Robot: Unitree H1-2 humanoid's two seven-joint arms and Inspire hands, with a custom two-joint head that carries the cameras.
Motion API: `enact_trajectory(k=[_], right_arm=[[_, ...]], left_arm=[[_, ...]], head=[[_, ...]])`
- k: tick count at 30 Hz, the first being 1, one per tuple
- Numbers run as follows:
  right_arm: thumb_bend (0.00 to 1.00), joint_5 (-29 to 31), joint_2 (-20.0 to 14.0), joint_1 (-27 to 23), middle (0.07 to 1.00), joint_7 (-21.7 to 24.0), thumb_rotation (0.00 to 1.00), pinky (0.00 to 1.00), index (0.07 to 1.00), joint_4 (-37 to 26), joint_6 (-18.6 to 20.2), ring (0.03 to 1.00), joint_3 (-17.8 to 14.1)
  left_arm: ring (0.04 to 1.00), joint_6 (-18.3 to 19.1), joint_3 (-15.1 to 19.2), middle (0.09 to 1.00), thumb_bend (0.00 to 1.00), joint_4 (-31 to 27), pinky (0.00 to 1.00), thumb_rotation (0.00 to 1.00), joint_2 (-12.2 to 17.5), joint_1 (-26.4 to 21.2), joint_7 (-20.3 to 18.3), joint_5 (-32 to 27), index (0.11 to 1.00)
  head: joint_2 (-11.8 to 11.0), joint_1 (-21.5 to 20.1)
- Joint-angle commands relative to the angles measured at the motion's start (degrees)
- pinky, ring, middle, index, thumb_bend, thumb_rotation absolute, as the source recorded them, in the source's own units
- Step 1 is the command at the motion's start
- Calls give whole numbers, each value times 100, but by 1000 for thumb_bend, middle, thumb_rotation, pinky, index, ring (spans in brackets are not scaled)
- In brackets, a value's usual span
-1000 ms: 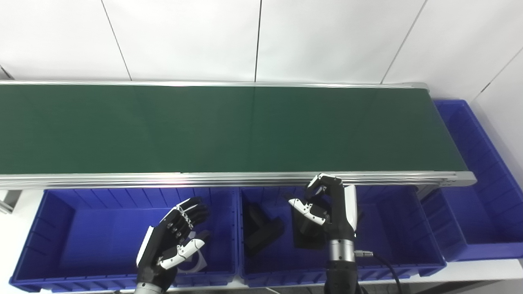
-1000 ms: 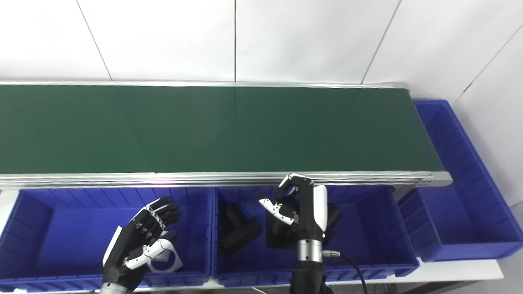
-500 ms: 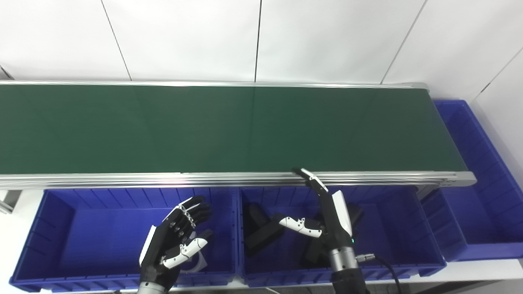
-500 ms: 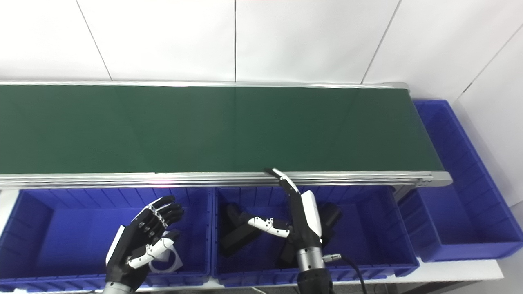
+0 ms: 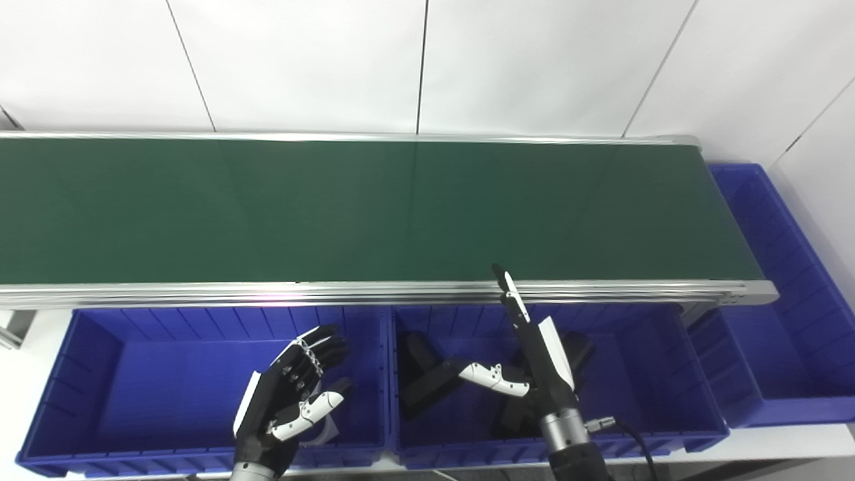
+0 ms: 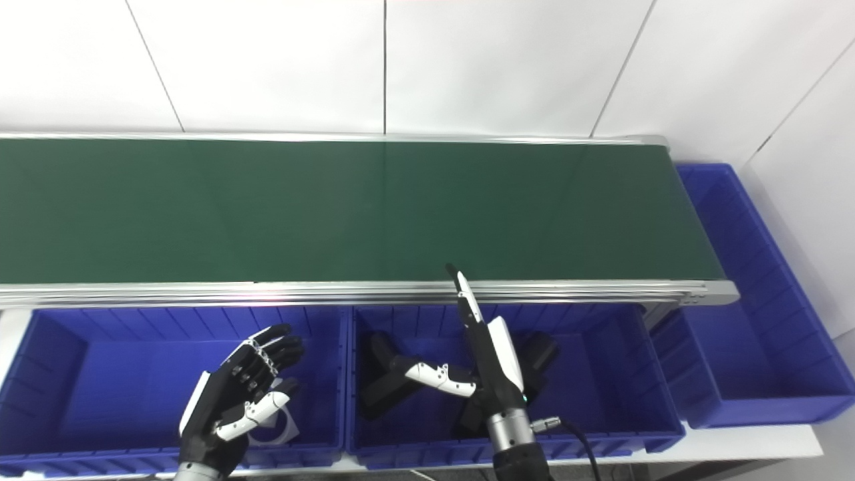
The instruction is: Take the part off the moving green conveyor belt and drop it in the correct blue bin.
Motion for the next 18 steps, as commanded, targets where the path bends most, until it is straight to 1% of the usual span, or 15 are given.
enact_trajectory(k=[1, 3, 5, 10, 12, 15, 18], right_arm=[[764, 184, 0, 1, 1000, 61, 308, 916, 1000, -55, -455, 978, -11], [748, 229, 1, 9, 984, 81, 285, 875, 994, 28, -522, 948, -17], [724, 288, -1, 6, 956, 128, 257, 807, 951, 119, -523, 913, -9], [711, 467, -1, -37, 927, 312, 183, 754, 926, 334, -549, 877, 25], [715, 459, 18, -52, 920, 341, 183, 746, 923, 384, -518, 868, 30], [713, 425, 21, -75, 922, 398, 184, 769, 920, 423, -477, 870, 49], [711, 415, 11, -104, 924, 444, 158, 773, 920, 501, -515, 868, 62]], left_arm=[[724, -316, 27, 727, 588, -32, 788, 0, -52, -102, 73, 129, 762], [717, -390, 64, 723, 604, 29, 764, 0, -46, -141, 145, 220, 759], [726, -431, 102, 730, 591, 72, 770, 0, -23, -202, 164, 216, 772], [748, -424, 183, 742, 591, 85, 786, 0, -9, -326, 169, 166, 772], [752, -438, 205, 745, 594, 75, 786, 0, -30, -350, 195, 185, 775], [756, -527, 228, 756, 626, 145, 790, 0, -67, -397, 240, 236, 781], [759, -616, 224, 774, 652, 187, 801, 0, -85, -409, 270, 306, 781]], head=[[-34, 70], [-71, 152], [-111, 230], [-233, 445], [-266, 478], [-323, 530], [-343, 558]])
